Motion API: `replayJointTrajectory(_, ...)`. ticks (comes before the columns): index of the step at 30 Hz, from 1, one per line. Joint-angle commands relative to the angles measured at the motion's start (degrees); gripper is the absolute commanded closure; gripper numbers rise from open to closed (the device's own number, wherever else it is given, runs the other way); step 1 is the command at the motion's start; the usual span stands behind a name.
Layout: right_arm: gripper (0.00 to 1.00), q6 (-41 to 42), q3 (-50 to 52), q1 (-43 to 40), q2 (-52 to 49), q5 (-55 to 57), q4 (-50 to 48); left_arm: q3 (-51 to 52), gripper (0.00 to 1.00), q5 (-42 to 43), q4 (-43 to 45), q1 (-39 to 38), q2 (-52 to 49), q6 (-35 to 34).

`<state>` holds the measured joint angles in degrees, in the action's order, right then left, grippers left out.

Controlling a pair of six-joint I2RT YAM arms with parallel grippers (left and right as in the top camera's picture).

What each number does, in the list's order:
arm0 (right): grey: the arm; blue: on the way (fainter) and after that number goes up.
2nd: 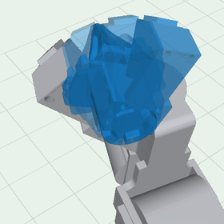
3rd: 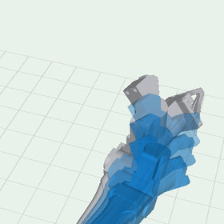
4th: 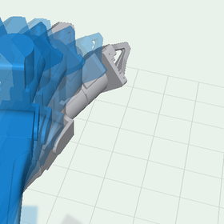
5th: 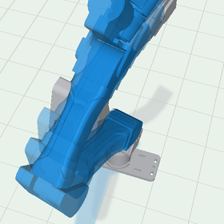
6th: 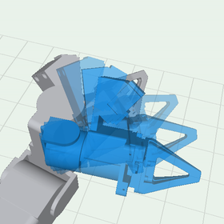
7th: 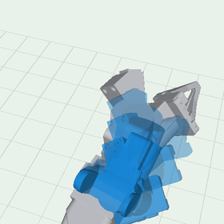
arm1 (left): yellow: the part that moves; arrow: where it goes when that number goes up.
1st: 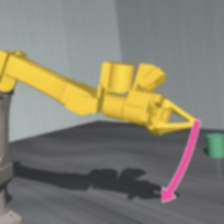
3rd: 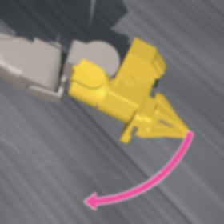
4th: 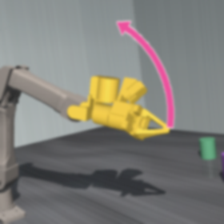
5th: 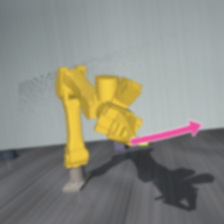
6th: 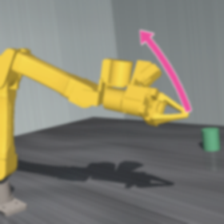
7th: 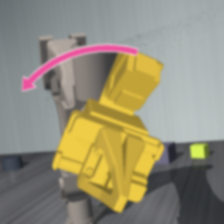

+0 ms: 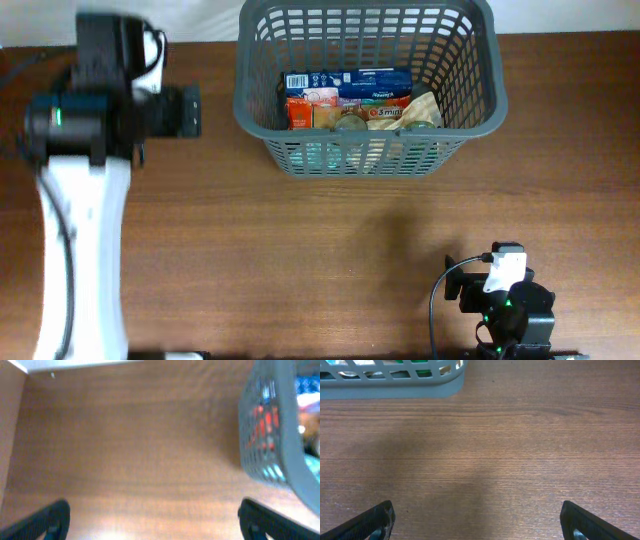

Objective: Pack container

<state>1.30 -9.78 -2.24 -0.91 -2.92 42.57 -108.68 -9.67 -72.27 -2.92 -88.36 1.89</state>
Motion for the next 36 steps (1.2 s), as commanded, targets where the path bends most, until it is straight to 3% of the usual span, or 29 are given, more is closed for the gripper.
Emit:
replayJointTrajectory(1, 0.01, 0.28, 0.46, 0.46, 0.7, 0.15, 0.04, 13.6, 0.01, 0.04, 7.28, -2.03, 9.51, -0.63)
replayJointTrajectory(13, 0.01, 0.28, 0.46, 0.46, 0.7, 0.15, 0.04, 61.31, 0.01, 0.85, 58.38, -3.54, 48.94, -0.61)
replayJointTrajectory(17, 0.01, 0.28, 0.46, 0.46, 0.7, 0.15, 0.04, 76.0, 0.01, 0.85, 70.2, -3.54, 62.64, -0.61)
replayJointTrajectory(26, 0.01, 0.28, 0.46, 0.46, 0.7, 0.15, 0.04, 95.36, 0.01, 0.85, 72.54, -0.31, 81.18, -0.61)
replayJointTrajectory(36, 0.01, 0.28, 0.46, 0.46, 0.7, 0.15, 0.04, 102.9, 0.01, 0.85, 73.16, 0.63, 87.32, -0.61)
